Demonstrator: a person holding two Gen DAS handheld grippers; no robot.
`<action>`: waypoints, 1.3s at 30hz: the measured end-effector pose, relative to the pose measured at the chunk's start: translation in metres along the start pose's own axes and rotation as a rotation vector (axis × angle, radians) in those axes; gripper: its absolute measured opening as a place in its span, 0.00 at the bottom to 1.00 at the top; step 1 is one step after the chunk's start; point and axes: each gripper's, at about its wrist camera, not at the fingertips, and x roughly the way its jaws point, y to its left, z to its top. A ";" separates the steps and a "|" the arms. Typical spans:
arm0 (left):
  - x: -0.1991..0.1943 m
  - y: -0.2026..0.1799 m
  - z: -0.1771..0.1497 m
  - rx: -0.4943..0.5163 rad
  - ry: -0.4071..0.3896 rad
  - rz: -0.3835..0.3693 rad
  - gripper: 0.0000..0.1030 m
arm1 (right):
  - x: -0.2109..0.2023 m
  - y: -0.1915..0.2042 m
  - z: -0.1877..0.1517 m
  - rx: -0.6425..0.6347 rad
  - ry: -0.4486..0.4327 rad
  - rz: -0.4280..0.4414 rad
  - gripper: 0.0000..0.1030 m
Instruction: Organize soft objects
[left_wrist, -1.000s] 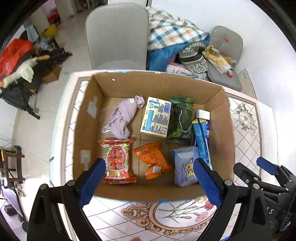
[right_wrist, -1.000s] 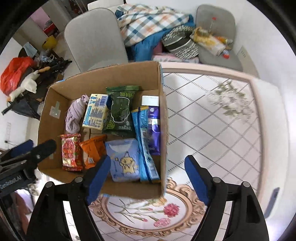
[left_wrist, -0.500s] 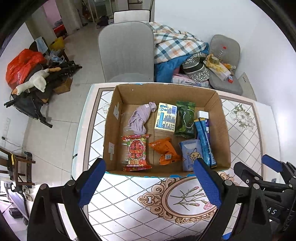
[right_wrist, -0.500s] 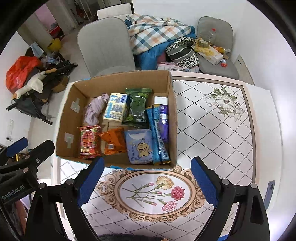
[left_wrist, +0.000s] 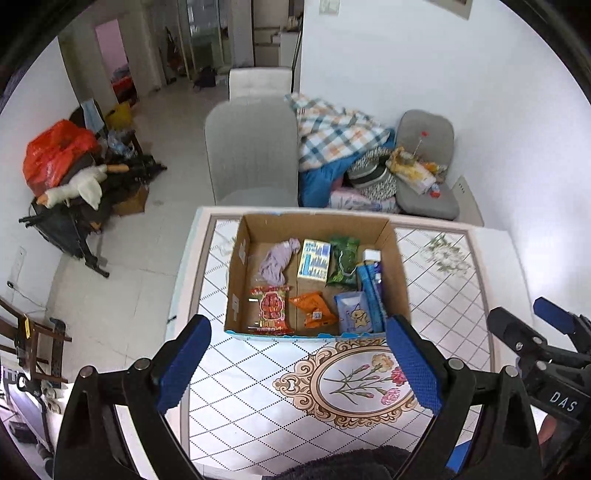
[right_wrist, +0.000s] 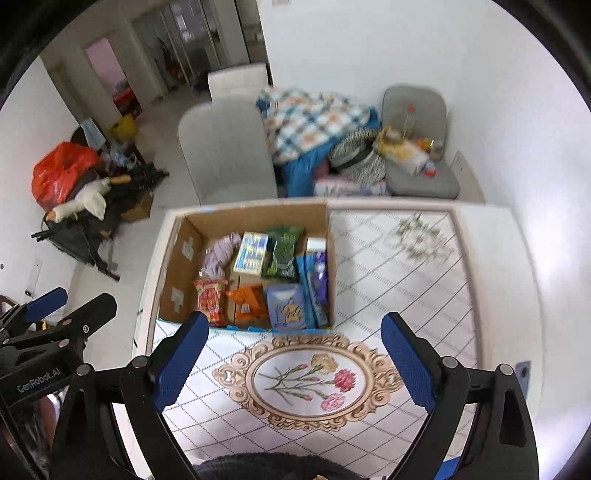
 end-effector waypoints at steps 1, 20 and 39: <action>-0.010 -0.001 0.000 0.006 -0.014 -0.001 0.94 | -0.010 0.000 0.000 -0.001 -0.013 -0.005 0.94; -0.082 -0.004 -0.009 0.012 -0.128 0.033 0.94 | -0.113 0.003 -0.015 -0.021 -0.126 -0.034 0.94; -0.073 -0.013 -0.017 0.025 -0.075 0.004 0.94 | -0.119 -0.007 -0.018 -0.016 -0.119 -0.061 0.94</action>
